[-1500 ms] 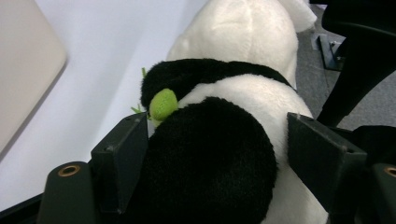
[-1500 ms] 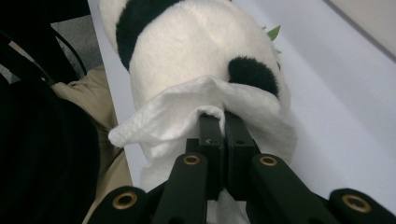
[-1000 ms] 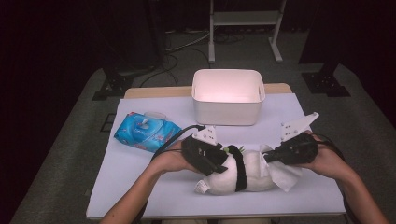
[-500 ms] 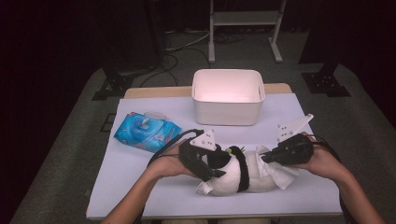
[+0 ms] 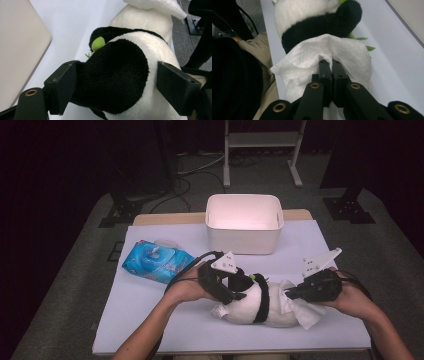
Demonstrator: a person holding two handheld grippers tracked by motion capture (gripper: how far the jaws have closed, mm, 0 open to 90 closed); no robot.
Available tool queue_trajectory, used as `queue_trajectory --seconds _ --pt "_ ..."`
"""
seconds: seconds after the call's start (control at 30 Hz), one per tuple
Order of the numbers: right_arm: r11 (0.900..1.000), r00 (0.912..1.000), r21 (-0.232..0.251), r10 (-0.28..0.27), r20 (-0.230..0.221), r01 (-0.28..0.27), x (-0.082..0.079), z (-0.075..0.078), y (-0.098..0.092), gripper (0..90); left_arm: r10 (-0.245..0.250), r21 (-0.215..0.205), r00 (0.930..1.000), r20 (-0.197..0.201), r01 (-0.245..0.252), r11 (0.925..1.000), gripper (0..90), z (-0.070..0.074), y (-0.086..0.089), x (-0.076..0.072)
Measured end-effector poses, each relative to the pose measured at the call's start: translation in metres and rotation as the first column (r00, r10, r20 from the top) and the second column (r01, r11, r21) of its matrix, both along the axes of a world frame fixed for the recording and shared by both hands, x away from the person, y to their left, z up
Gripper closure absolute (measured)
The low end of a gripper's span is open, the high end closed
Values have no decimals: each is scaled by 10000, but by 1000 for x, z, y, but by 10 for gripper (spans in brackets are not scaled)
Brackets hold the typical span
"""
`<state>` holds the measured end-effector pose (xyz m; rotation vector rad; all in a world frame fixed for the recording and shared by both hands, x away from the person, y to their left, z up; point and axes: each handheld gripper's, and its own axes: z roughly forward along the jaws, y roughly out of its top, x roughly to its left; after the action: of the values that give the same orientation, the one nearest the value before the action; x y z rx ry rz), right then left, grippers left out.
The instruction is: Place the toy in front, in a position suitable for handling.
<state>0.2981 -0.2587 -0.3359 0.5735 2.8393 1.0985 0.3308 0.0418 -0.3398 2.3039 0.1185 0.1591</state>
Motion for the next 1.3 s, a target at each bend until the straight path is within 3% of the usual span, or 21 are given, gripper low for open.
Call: queue_trajectory --seconds 0.13,0.27,0.43,0.53,0.77,0.93,1.03,1.17,1.3 --pt "9985 9988 -413 362 337 -348 3 6 15 876 -9 171 10000 -63 10 9999 205 -1 4 2" --pt "9955 9969 -738 634 471 -599 8 11 31 875 45 69 9998 -184 -43 10000 203 -2 4 4" --pt "9943 9949 -612 903 458 -875 9 14 41 874 197 -275 9989 -415 -209 9994 200 -4 3 9" --pt "9904 9947 -1014 976 319 -939 10 7 49 874 187 -173 9990 -395 -194 9997 193 -3 3 7" --pt "9944 9973 -783 719 125 -707 15 6 41 873 232 -600 9985 -489 -261 9979 171 2 8 2" --pt "9957 9974 -591 719 64 -714 16 6 37 873 176 -343 9993 -317 -187 9992 163 -1 7 -5" --pt "9961 9970 -452 765 140 -758 18 10 40 872 81 -443 9988 -492 -103 9990 166 -4 5 -3" --pt "9941 9973 -825 718 163 -702 23 10 48 872 173 -416 9992 -369 -188 9990 167 -6 4 -3" --pt "9972 9984 -514 549 126 -542 22 9 33 871 243 -560 9988 -431 -267 9981 168 -7 5 -1"
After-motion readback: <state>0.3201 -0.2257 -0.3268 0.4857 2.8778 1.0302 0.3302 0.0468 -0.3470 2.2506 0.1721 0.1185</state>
